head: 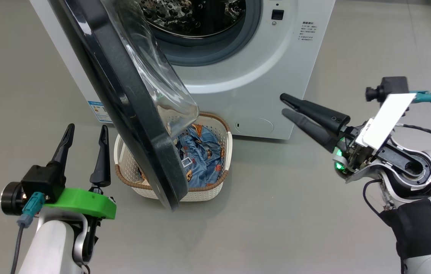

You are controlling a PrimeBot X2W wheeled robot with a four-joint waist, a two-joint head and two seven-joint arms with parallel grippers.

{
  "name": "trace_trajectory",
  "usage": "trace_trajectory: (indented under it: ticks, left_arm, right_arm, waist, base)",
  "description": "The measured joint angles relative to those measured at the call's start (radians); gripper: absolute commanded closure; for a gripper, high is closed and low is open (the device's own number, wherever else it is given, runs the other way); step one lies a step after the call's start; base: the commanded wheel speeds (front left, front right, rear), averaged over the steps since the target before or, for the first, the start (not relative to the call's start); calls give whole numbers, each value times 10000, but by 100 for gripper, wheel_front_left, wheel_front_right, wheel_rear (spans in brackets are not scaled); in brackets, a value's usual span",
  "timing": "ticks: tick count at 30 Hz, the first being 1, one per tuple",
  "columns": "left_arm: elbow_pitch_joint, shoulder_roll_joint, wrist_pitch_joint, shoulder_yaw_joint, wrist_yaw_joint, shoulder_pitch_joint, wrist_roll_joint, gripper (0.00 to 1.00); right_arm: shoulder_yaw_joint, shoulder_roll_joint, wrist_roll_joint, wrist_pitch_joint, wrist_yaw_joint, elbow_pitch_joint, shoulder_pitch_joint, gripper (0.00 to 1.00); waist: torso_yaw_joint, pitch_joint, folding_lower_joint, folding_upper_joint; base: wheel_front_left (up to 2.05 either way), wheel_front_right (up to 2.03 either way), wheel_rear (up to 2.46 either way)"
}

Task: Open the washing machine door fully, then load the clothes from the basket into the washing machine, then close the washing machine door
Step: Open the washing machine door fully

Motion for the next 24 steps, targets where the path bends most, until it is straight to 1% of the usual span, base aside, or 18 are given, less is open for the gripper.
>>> trace_trajectory:
  ticks: [4, 5, 8, 9, 15, 18, 21, 22, 24]
  left_arm:
    - [-4, 42, 0, 19, 2, 76, 2, 0]
    - [-27, 42, 0, 48, 0, 131, 2, 0]
    - [-46, 46, 0, 123, 0, 166, 2, 0]
    - [-58, 46, 0, 146, 2, 166, 2, 0]
    - [-104, 54, 0, 282, 0, 180, 4, 0]
    - [-128, 63, 0, 341, 0, 230, 6, 0]
    - [-159, 59, 0, 313, 0, 316, 17, 0]
    - [-159, 59, 0, 313, 0, 316, 17, 0]
    - [-167, 59, 0, 313, 0, 360, 17, 0]
  right_arm:
    - [-249, -447, -1112, -830, 500, -313, 69, 0]
    - [-314, -721, -1732, -1229, 736, -420, 123, 0]
    - [-362, -1022, -2732, -1889, 1141, -558, 289, 0]
    - [-420, -1083, -3009, -2132, 1220, -593, 318, 0]
    - [-407, -1620, -5003, -3419, 1386, -637, 630, 0]
    - [-403, -1749, -5885, -4163, 1436, -646, 799, 0]
    - [-577, -1791, -6257, -4869, 1440, -658, 1104, 0]
    - [-577, -1791, -6257, -4869, 1440, -658, 1104, 0]
    - [-577, -1856, -6635, -5187, 1440, -677, 1335, 0]
  waist:
    - [-92, -31, 0, 0]
    - [-108, -32, 0, 0]
    - [-137, -35, 0, 0]
    - [-148, -36, 0, 0]
    - [-219, -58, 0, 0]
    - [-279, -106, 0, 0]
    - [-320, -153, 0, 0]
    - [-320, -153, 0, 0]
    - [-332, -168, 0, 0]
  base:
    - [0, 0, 0]
    - [0, 0, 0]
    - [0, 0, 0]
    - [0, 0, 0]
    - [0, 0, 0]
    - [0, 0, 0]
    - [0, 0, 0]
    - [0, 0, 0]
    - [0, 0, 0]
